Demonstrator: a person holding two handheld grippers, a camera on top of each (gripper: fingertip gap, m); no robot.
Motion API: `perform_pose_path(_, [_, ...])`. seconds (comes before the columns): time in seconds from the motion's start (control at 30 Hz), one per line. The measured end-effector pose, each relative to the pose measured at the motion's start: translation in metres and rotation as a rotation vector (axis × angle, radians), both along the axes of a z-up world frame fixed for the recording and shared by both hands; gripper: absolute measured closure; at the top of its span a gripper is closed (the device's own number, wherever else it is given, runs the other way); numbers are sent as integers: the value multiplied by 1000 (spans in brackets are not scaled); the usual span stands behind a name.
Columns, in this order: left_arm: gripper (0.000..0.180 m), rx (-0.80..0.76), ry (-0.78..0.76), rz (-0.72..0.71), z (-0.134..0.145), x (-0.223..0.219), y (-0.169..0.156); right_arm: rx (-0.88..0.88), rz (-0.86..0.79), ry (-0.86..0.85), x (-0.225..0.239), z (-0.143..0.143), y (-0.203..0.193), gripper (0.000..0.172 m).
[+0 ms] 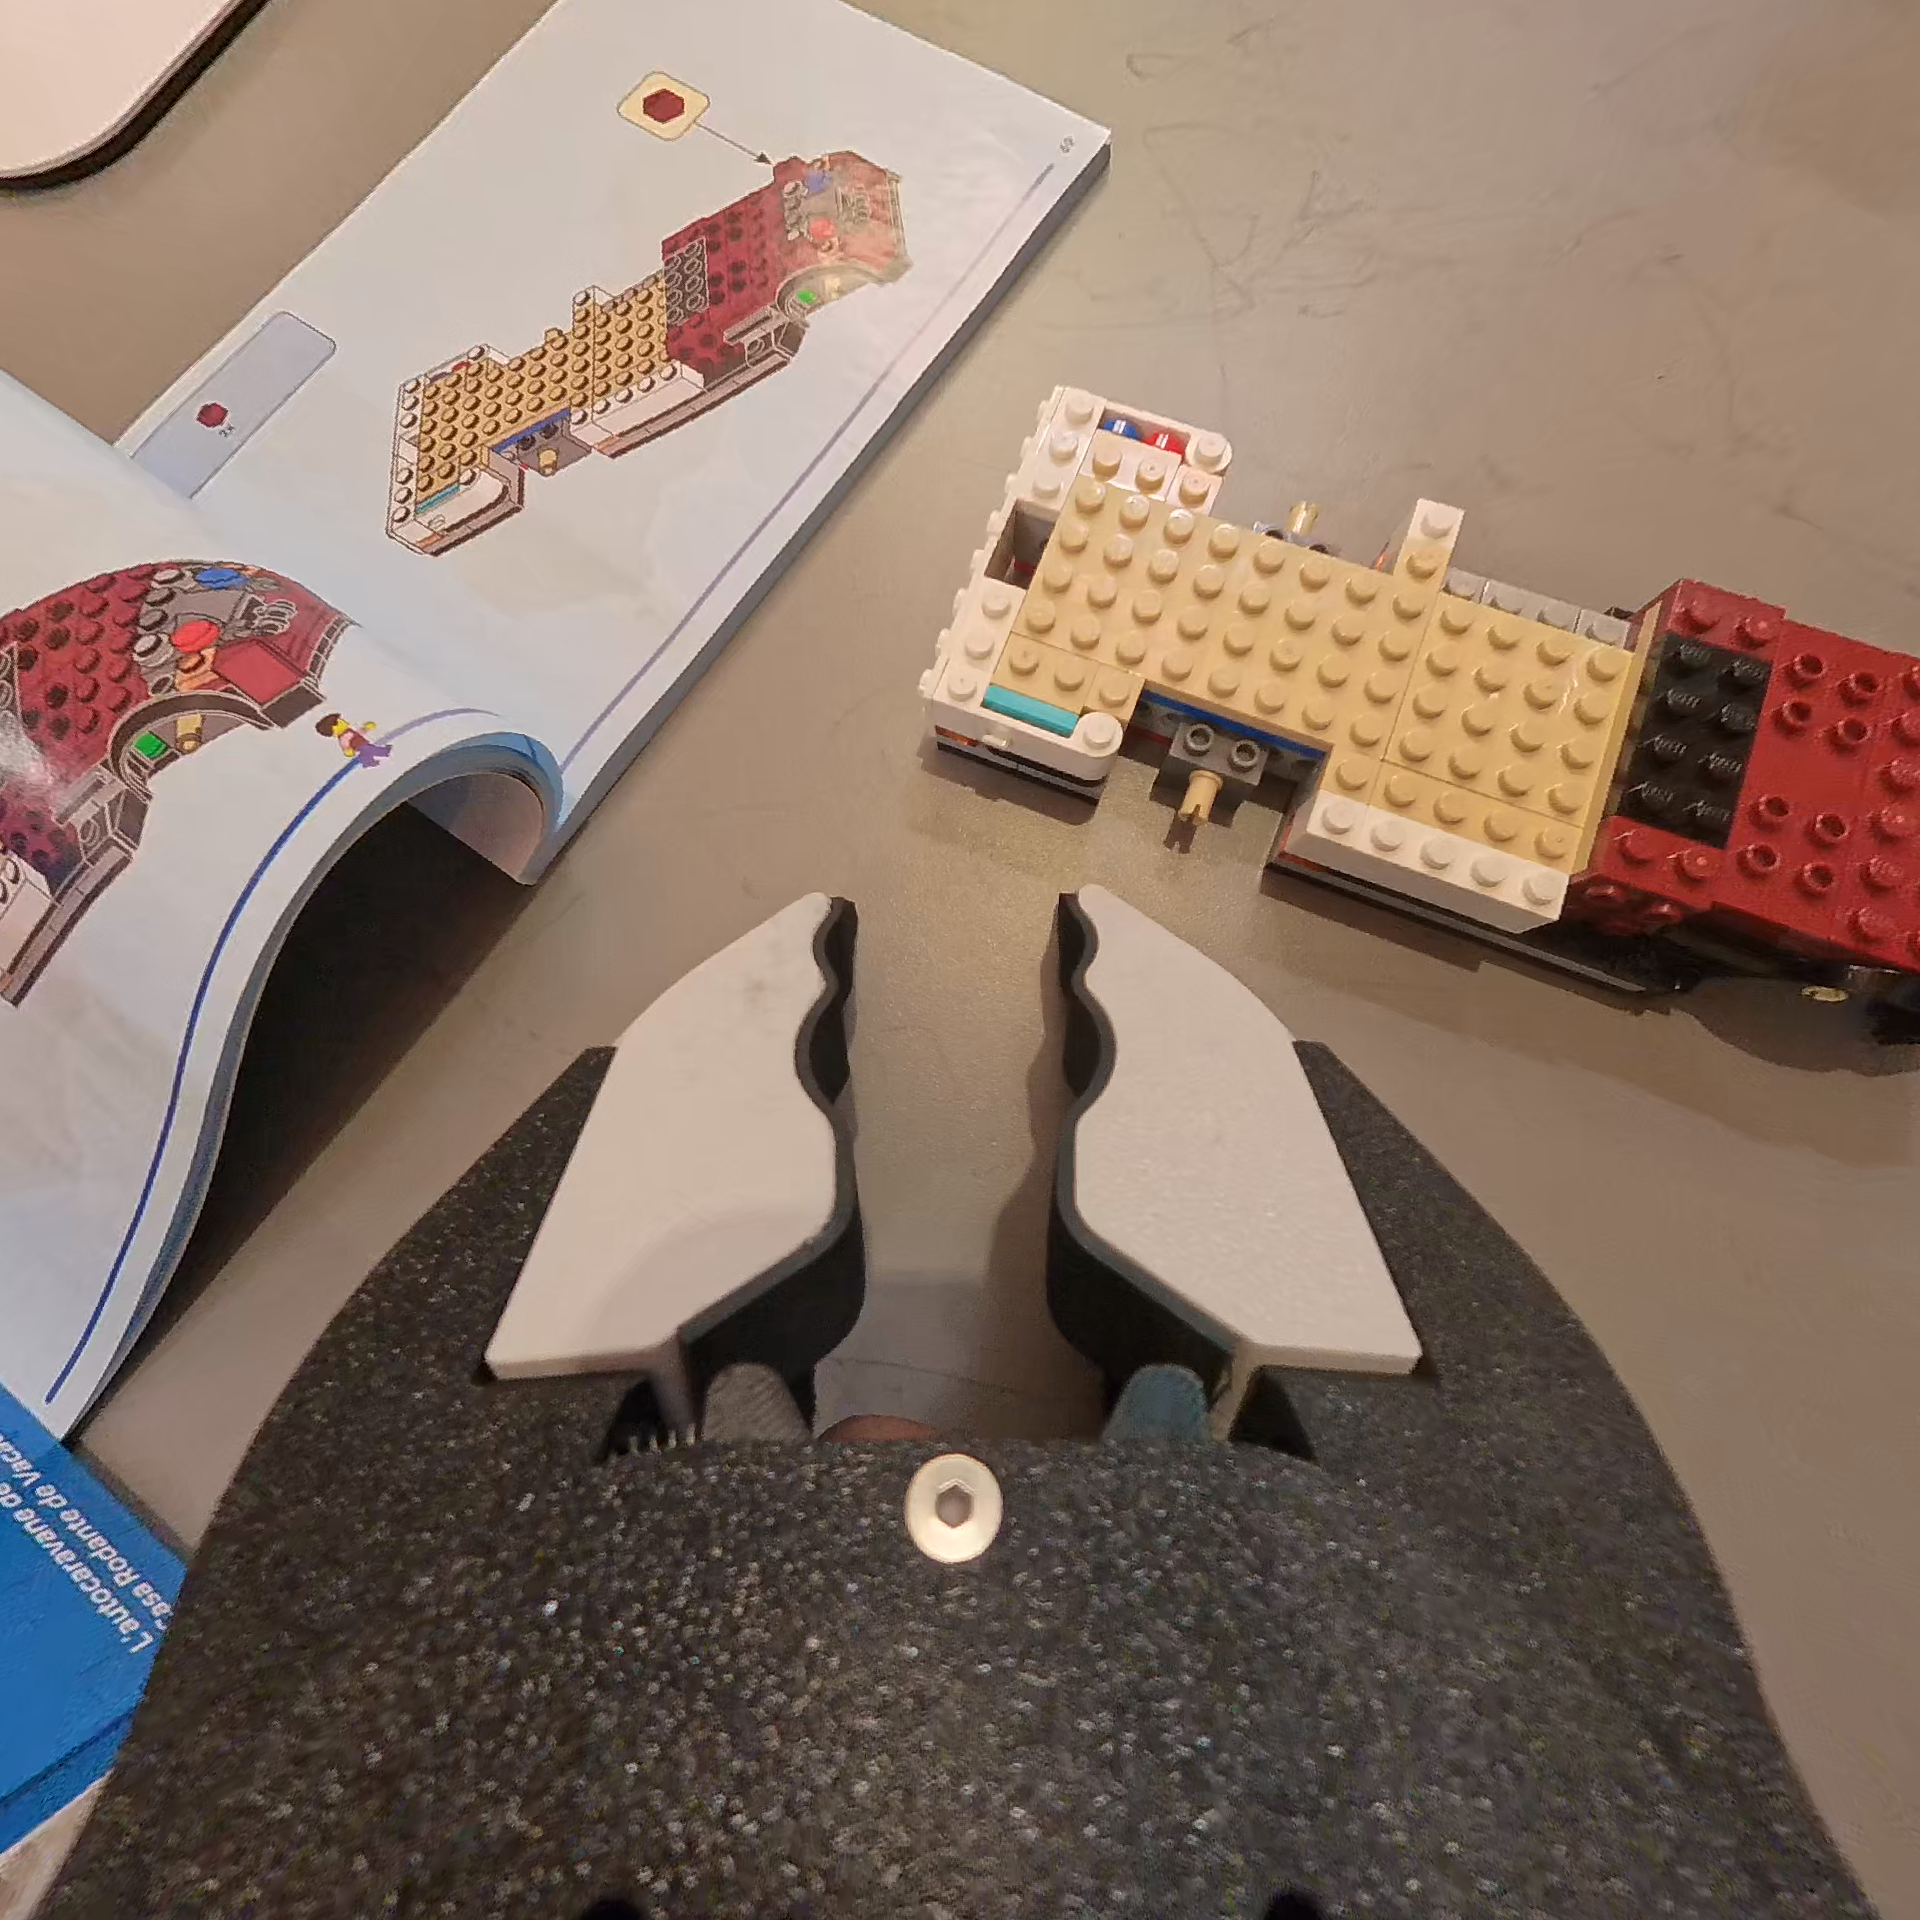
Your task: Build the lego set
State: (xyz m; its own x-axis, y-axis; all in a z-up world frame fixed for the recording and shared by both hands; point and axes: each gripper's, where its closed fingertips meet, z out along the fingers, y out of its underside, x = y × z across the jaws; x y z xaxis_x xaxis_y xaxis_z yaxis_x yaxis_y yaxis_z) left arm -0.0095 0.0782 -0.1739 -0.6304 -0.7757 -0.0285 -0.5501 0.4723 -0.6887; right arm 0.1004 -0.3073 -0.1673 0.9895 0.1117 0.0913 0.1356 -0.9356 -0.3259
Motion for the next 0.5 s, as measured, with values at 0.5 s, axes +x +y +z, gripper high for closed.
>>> perform_pose_path(0.5, [142,1,-1,-11,0,-2,-1,17,-11,22,-1,2,7,159])
